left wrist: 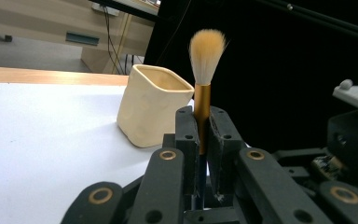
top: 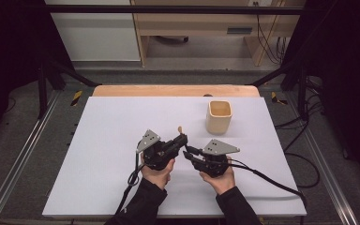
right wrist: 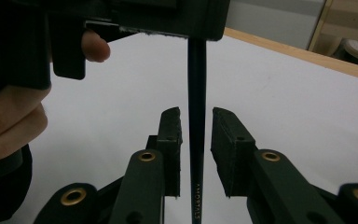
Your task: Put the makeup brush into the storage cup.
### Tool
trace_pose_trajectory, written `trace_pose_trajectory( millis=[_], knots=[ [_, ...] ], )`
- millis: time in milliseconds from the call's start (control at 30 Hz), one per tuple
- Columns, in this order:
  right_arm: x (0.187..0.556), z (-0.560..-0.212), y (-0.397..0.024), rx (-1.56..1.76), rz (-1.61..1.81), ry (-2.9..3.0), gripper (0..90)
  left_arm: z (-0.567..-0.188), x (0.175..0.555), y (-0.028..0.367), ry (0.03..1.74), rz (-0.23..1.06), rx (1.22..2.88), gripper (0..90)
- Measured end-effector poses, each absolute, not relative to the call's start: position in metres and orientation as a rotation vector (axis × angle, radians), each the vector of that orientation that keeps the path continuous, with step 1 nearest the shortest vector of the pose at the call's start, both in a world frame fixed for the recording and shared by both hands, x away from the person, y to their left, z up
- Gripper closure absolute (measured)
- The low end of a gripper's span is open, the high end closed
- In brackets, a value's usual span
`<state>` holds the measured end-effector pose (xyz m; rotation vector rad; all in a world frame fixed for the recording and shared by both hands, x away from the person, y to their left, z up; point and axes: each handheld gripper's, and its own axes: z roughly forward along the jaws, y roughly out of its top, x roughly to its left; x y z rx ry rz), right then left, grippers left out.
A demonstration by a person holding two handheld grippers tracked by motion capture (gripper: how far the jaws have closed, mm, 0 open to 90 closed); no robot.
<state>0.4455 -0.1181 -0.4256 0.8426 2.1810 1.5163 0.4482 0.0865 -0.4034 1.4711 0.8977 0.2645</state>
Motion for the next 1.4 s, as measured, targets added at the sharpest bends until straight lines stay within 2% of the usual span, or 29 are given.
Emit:
trace_pose_trajectory(
  millis=[100, 233, 367, 567, 833, 867, 1100, 1267, 1400],
  knots=[
    [0.445, -0.423, -0.12, 0.845, 1.516, 2.164, 68.4, -0.404, 0.448, 0.084, 0.895, 0.27, 1.495, 83.3],
    [0.445, -0.421, -0.12, 0.849, 1.513, 2.154, 68.1, -0.406, 0.447, 0.079, 0.883, 0.28, 1.531, 83.3],
    [0.445, -0.42, -0.121, 0.858, 1.52, 2.155, 71.1, -0.407, 0.446, 0.075, 0.869, 0.287, 1.551, 83.3],
    [0.444, -0.42, -0.122, 0.86, 1.527, 2.163, 82.4, -0.407, 0.443, 0.071, 0.852, 0.308, 1.577, 83.3],
    [0.444, -0.419, -0.122, 0.869, 1.537, 2.158, 83.2, -0.406, 0.443, 0.072, 0.839, 0.311, 1.577, 82.6],
    [0.444, -0.419, -0.122, 0.87, 1.538, 2.157, 83.2, -0.406, 0.444, 0.072, 0.831, 0.303, 1.579, 81.2],
    [0.445, -0.418, -0.123, 0.883, 1.519, 2.145, 83.2, -0.396, 0.443, 0.085, 0.794, 0.315, 1.579, 52.5],
    [0.447, -0.416, -0.125, 0.886, 1.507, 2.13, 83.1, -0.387, 0.443, 0.107, 0.768, 0.332, 1.605, 37.6],
    [0.447, -0.413, -0.128, 0.885, 1.5, 2.116, 83.1, -0.383, 0.443, 0.131, 0.767, 0.347, 1.629, 31.2]
  ],
)
